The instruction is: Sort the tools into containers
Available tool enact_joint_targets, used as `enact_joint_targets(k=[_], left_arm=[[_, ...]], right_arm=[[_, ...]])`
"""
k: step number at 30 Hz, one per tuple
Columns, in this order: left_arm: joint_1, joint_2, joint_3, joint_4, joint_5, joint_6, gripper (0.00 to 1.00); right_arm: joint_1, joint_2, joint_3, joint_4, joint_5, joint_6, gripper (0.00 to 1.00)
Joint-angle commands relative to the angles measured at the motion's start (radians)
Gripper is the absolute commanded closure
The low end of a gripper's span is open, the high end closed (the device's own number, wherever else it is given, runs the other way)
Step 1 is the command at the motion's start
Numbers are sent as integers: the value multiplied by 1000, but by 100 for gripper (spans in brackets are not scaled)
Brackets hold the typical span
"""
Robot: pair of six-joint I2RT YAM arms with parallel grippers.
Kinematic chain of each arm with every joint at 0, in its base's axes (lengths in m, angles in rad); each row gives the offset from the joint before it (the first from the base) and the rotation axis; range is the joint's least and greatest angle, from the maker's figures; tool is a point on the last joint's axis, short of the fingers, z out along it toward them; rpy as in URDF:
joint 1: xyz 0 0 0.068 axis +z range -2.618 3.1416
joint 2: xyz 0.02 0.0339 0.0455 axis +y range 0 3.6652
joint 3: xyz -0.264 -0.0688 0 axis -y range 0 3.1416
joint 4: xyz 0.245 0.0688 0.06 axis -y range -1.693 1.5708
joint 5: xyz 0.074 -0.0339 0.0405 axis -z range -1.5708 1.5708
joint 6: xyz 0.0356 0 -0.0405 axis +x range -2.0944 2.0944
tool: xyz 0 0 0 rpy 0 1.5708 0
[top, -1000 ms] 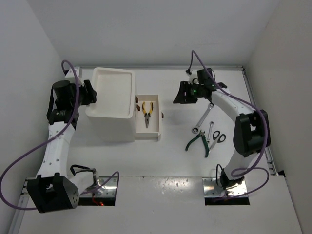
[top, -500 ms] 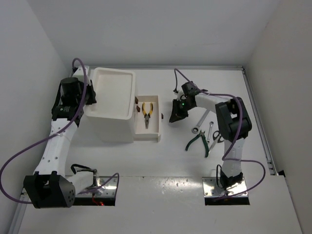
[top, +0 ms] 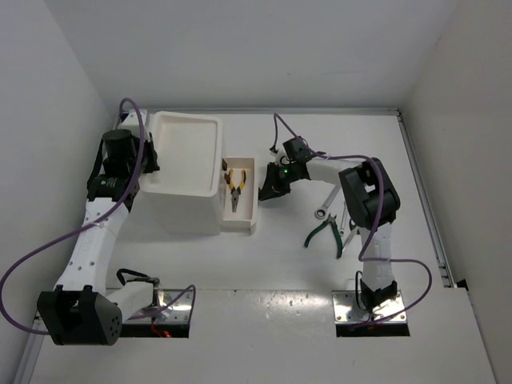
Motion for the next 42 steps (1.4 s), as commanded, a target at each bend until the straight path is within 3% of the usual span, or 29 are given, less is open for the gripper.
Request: enact_joint_targets(k=[1, 10, 18, 23, 28, 29, 30, 31, 35, 38, 39, 42], left_arm=[[-32, -6, -52, -66, 25, -34, 100], [-32, -6, -92, -57, 82, -52, 100], [-32, 3, -112, -29, 91, -61, 100], [-32, 3, -121, -20, 101, -70, 100], [-32, 3, -121, -11, 82, -80, 100], [-32, 3, -121, -11, 82, -80, 97], [-32, 3, -121, -11, 82, -80, 85], [-32, 3, -121, -11, 82, -80, 80], [-32, 3, -121, -2, 82, -89, 69], [-32, 14, -121, 9, 82, -100, 68], [-32, 14, -121, 9, 82, -100, 68], [-32, 14, -112, 9, 82, -100, 81]], right_arm=[[53, 29, 74, 100, -50, 65, 86], [105, 138, 180, 199, -50, 120, 83], [148, 213, 214, 369, -144, 297, 78], [159, 223, 124, 662, -243, 509, 71], [110, 154, 65, 684, -300, 514, 63], [78, 137, 30, 700, -316, 505, 61], [59, 105, 9, 717, -346, 505, 58], [41, 86, -43, 748, -360, 528, 57], [-37, 26, -174, 971, -397, 667, 54], [-47, 67, -222, 1262, -418, 900, 50], [-47, 86, -222, 1447, -418, 974, 49], [-24, 124, -234, 1635, -366, 1140, 42]])
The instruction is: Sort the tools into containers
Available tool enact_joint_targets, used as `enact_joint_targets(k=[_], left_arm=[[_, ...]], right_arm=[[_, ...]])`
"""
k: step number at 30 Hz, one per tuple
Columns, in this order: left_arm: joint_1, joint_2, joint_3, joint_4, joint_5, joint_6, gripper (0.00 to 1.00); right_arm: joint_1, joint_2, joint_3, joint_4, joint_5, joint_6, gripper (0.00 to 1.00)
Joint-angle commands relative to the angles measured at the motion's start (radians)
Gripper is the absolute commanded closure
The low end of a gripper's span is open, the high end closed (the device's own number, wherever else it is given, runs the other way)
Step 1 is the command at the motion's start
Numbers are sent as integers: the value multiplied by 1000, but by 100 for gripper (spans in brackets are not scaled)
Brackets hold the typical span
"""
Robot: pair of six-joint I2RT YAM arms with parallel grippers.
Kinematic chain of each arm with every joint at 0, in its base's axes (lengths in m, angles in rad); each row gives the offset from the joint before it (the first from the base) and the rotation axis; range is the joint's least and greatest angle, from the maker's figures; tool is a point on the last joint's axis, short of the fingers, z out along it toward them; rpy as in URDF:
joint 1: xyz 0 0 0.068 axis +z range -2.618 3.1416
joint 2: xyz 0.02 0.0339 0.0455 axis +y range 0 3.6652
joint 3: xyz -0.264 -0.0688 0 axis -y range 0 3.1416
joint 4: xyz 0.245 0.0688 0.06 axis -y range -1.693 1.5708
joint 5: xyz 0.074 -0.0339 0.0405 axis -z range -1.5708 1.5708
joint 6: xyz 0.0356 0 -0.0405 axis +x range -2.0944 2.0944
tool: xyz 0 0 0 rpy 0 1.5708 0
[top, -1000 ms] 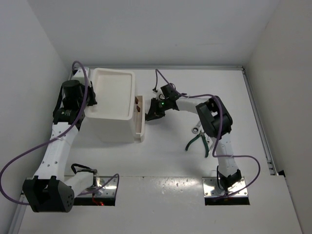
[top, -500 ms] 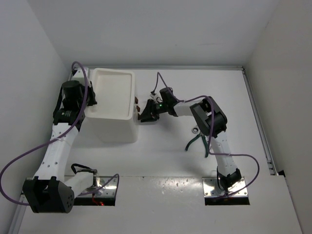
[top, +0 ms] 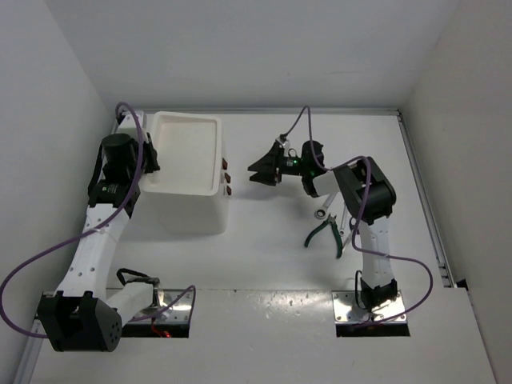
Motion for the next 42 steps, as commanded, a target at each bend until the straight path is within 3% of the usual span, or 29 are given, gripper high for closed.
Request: enact_joint_targets(k=[1, 3, 9, 24, 42], left_arm=[[-30, 46, -48, -85, 91, -61, 92], [-30, 46, -48, -85, 80, -61, 100], [-30, 46, -48, -85, 80, -70, 100], [-30, 55, -39, -85, 100, -70, 100], [-30, 55, -57, -85, 100, -61, 100]], right_arm=[[54, 39, 5, 404, 12, 253, 42], [69, 76, 45, 450, 12, 302, 42], [116, 135, 113, 461, 30, 347, 42], [154, 300, 257, 685, 123, 511, 42], [163, 216, 225, 809, 124, 554, 44]])
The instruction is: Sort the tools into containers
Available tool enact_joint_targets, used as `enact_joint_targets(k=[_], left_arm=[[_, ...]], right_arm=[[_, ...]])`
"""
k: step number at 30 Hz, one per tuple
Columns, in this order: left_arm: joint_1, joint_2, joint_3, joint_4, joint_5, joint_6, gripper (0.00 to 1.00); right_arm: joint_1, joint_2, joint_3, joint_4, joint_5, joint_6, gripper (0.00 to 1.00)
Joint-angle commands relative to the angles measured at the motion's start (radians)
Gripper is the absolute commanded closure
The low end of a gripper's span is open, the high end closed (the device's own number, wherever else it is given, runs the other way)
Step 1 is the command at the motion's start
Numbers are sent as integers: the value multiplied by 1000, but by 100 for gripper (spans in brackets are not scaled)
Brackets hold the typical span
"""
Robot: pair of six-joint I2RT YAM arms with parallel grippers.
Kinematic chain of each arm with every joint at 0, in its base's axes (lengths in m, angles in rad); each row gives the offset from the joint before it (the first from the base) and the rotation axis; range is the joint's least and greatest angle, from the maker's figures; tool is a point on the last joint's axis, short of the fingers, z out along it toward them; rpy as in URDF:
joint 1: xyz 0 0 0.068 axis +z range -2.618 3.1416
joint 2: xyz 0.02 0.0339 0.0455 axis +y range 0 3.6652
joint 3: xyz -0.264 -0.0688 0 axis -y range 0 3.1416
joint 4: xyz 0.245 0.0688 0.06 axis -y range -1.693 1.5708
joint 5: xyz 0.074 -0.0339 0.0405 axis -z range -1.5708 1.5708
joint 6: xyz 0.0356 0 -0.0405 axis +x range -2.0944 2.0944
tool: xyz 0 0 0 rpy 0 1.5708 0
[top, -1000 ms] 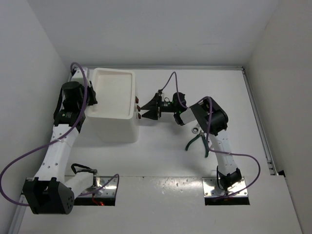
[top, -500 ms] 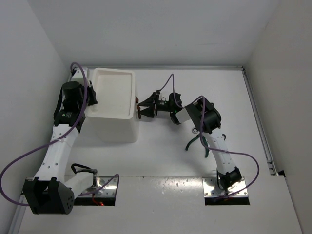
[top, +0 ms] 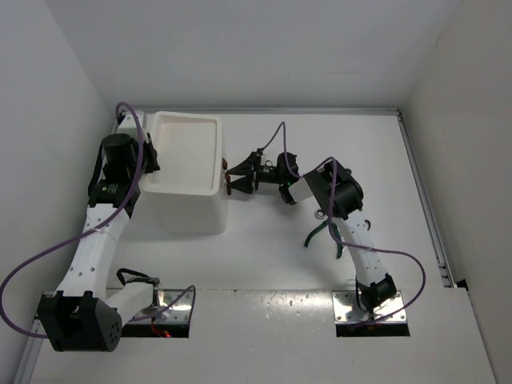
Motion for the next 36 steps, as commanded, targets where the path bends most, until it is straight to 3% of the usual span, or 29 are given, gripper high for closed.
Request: enact_joint_targets(k=[1, 16, 19, 34, 36], left_arm=[[-30, 48, -57, -86, 95, -60, 100], [-30, 39, -66, -86, 95, -60, 100], [-30, 39, -66, -86, 95, -60, 100], [-30, 48, -75, -86, 95, -60, 100], [-30, 48, -75, -86, 95, -60, 100]], right_arm=[[15, -97, -8, 570, 18, 103, 44], [-16, -129, -36, 570, 18, 113, 42], [-5, -129, -26, 570, 18, 113, 48], [35, -168, -25, 570, -33, 113, 46], [35, -168, -25, 570, -33, 113, 53]])
